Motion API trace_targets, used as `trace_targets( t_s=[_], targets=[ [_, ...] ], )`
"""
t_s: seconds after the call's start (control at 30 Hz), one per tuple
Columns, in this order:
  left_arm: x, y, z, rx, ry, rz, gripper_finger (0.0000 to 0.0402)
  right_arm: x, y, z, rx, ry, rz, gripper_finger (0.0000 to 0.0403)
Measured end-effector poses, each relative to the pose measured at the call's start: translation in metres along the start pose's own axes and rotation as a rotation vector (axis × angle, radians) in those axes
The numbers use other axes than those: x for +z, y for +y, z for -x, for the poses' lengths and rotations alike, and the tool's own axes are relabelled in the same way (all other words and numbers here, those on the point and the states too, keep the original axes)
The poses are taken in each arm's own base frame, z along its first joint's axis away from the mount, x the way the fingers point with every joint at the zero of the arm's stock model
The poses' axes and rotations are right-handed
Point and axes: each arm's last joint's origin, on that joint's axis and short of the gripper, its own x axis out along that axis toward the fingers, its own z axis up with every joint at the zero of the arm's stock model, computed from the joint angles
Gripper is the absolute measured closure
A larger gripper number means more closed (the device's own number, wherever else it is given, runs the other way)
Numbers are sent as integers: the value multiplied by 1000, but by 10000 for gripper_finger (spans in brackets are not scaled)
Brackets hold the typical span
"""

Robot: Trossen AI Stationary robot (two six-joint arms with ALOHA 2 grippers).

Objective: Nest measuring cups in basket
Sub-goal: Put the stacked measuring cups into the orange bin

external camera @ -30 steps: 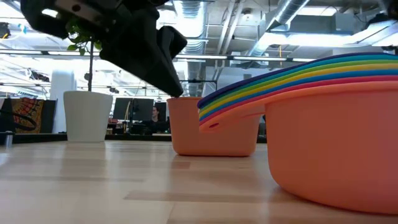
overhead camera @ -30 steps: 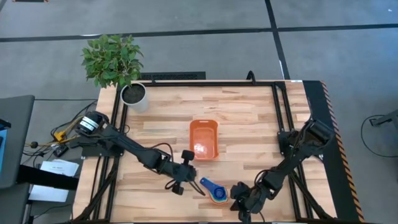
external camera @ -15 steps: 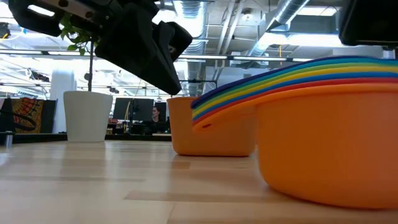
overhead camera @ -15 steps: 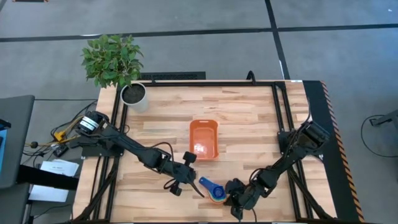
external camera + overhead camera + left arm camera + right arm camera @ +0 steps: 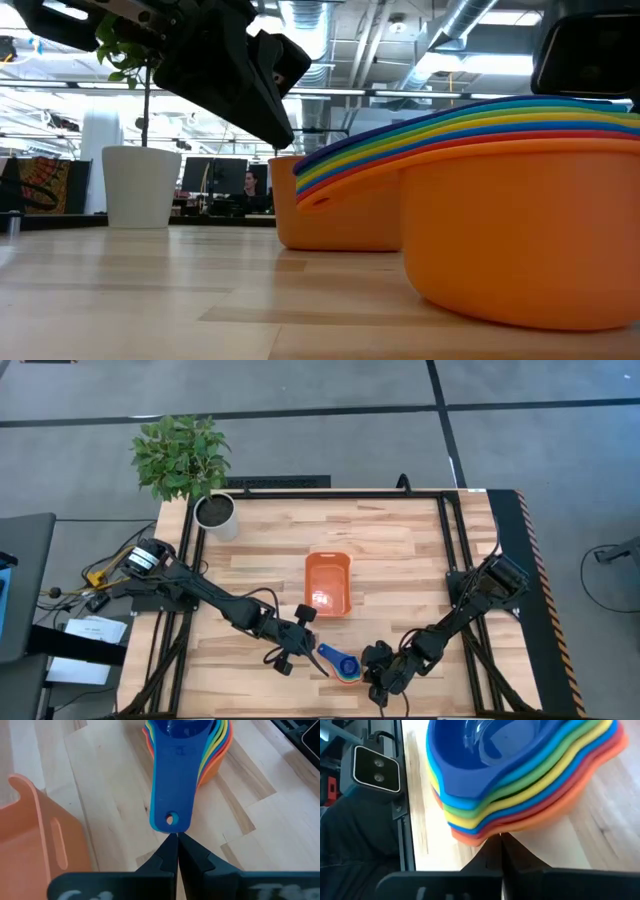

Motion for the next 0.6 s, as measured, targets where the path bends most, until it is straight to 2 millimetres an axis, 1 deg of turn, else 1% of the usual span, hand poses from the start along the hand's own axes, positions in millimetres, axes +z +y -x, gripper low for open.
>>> trace_targets(
  t_s=[0.17, 0.3, 0.43, 0.47, 0.53, 0.6],
  targets=[
    [3, 0, 0, 2, -31, 30, 401, 2, -2, 0, -21, -18, 0, 387],
    [4, 1, 0, 17, -38, 48, 401, 4, -3, 5, -64, -37, 5, 386],
    [2, 0, -4, 34, -32, 53, 401, 10, -2, 18, -111, -83, 13, 397],
    [0, 0, -5, 34, -21, 51, 401, 12, -2, 22, -126, -100, 17, 398],
    [-2, 0, -12, 35, -28, 58, 401, 15, -2, 30, -158, -132, 24, 396],
    [-7, -1, -15, 38, 10, 50, 401, 19, -1, 38, -179, -161, 27, 390]
  ],
)
